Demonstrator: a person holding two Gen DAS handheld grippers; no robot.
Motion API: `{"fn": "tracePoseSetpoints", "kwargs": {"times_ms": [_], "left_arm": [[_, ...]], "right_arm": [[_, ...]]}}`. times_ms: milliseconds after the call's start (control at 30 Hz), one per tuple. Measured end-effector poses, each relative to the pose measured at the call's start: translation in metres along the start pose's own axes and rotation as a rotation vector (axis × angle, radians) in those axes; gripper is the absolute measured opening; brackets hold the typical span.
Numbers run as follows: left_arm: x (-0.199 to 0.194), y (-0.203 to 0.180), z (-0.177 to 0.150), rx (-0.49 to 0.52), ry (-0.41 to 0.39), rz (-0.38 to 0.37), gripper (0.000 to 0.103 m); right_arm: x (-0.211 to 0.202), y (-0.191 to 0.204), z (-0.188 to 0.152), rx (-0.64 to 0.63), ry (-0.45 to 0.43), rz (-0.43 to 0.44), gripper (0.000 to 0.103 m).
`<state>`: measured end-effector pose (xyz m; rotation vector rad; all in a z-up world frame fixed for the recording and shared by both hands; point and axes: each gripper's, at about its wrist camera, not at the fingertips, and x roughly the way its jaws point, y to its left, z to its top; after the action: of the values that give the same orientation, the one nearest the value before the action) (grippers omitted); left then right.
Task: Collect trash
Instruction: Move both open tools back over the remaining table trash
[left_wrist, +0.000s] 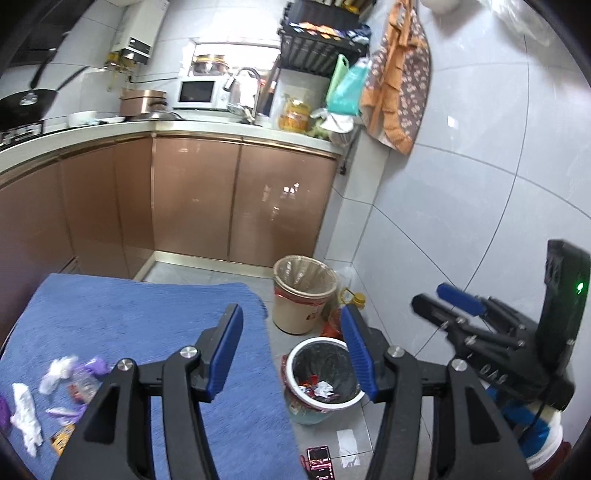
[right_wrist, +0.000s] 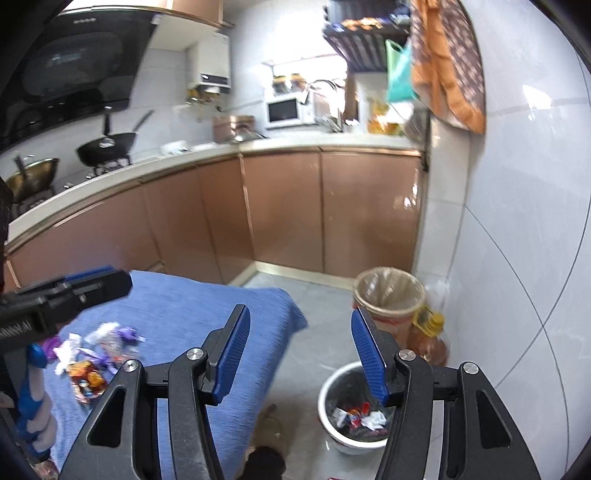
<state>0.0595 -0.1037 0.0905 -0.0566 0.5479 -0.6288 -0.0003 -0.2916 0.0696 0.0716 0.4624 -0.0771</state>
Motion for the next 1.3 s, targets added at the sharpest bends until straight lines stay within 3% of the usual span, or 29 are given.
{"fn": "tracePoseSetpoints", "kwargs": {"times_ms": [467, 833, 1000, 1300], "left_arm": [[-0.114, 0.078, -0.013, -0.025, -0.109, 0.149, 0.054], [-0.172, 0.147, -0.028, -0.063, -0.113, 0.245, 0.054], [-0.183, 0.189, -0.047, -0.106, -0.094, 0.299, 0.054], [-0.182, 0.27, -0.09, -0.175, -0.015, 0.359, 0.053]], "right_arm": [[-0.055, 0.086, 0.025, -0.086, -0.088, 0.128, 0.057], [-0.069, 0.129, 0.027, -0.126, -0.092, 0.235, 0.057], [-0.051, 0.142, 0.022, -0.147, -0.064, 0.286, 0.057], [0.019, 0.155, -0.005, -0.16, 0.058, 0.354, 0.057]]}}
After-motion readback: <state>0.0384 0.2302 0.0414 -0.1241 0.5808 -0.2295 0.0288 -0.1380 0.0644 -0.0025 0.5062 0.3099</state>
